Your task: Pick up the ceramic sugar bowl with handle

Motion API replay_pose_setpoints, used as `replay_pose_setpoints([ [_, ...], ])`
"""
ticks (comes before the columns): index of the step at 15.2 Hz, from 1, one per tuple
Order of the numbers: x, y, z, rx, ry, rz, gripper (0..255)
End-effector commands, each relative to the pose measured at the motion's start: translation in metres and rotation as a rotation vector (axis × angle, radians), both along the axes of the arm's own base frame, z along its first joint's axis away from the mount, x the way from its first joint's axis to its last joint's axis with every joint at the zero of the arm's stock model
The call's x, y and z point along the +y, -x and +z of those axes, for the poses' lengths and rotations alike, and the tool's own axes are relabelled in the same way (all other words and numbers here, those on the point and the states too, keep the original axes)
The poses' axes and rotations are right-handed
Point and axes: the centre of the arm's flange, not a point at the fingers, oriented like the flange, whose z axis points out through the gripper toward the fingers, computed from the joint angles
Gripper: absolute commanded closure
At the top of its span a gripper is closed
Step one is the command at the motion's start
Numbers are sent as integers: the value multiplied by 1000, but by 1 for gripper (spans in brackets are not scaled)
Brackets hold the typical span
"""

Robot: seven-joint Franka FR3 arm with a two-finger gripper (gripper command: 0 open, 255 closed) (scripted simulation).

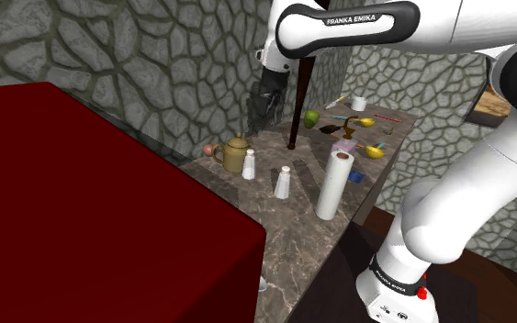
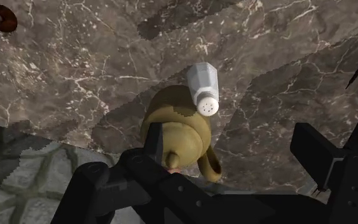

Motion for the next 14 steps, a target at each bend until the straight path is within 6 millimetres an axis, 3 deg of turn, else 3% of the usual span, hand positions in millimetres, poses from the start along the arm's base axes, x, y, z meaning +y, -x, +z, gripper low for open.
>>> replay_pose_setpoints([
  [1,4,-27,-14,19,2,43,0],
  [14,66,-176,-106,140,11,315,0],
])
